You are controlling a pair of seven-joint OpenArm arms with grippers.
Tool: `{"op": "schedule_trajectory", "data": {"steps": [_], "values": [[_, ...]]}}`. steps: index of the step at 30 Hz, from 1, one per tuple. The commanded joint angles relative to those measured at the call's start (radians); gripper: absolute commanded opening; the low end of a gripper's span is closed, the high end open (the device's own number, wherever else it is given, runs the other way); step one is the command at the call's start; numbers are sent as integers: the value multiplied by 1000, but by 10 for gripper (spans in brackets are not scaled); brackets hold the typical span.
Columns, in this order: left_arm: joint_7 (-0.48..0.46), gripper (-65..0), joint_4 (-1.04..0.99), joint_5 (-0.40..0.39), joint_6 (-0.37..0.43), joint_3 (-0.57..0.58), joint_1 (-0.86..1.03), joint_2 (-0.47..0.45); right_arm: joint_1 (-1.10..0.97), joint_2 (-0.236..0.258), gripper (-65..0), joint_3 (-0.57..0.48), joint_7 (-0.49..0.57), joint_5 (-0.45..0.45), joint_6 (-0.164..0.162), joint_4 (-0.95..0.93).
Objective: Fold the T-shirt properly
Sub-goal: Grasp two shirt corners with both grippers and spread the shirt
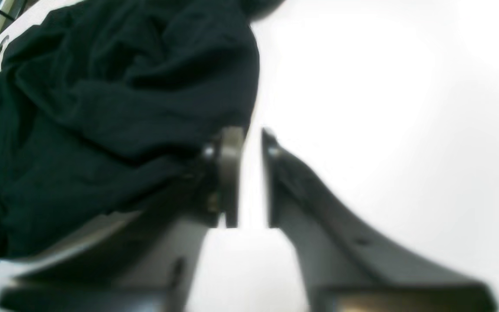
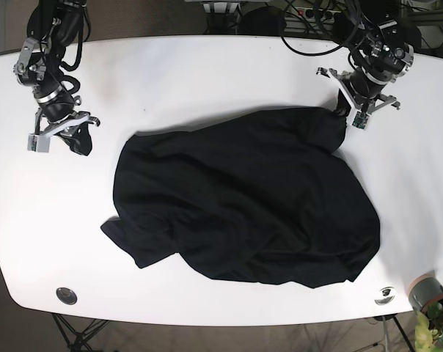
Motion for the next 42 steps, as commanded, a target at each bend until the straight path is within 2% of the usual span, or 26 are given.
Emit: {"op": "schedule_trajectory", "data": {"steps": [1,6,9,15,20,26,29,32,35,39,40,42], "values": [[-21,-650,17,-14,2,-1,-6,-7,44,4,-482,-25,-13,14,4,-26],[-21,-650,19,-14,2,-2,-6,-12,105,4,-273,-76,-37,14,3,-167],[-22,-650,19,-14,2,-4,-6,-12,136,5,-198,-111,-37,14,3,-239],[-22,-650,20,-14,2,-4,-6,-12,183,-4,-190,-126,-37,14,3,-344],[-22,-650,20,-16,2,-4,-6,-12,214,-35,-190,-129,-37,14,3,-390],[-22,-650,20,-16,2,-4,-8,-12,245,-36,-192,-252,-34,14,3,-393],[-22,-650,23,-16,2,-2,-8,-12,265,-73,-192,-260,-31,13,1,-394],[-22,-650,25,-16,2,-2,-8,-12,285,-85,-236,-261,-31,11,0,-396],[-22,-650,25,-17,2,-2,-8,-12,309,-88,-393,-266,-31,11,-2,-417],[-24,-650,26,-17,2,-2,-8,-12,341,-85,-614,-266,-31,13,-37,-454],[-24,-650,31,-19,2,-2,-8,-12,346,-84,-637,-266,-31,13,-40,-457],[-24,-650,43,-21,2,-2,-8,-12,344,-81,-618,-261,-31,14,-37,-448]]}}
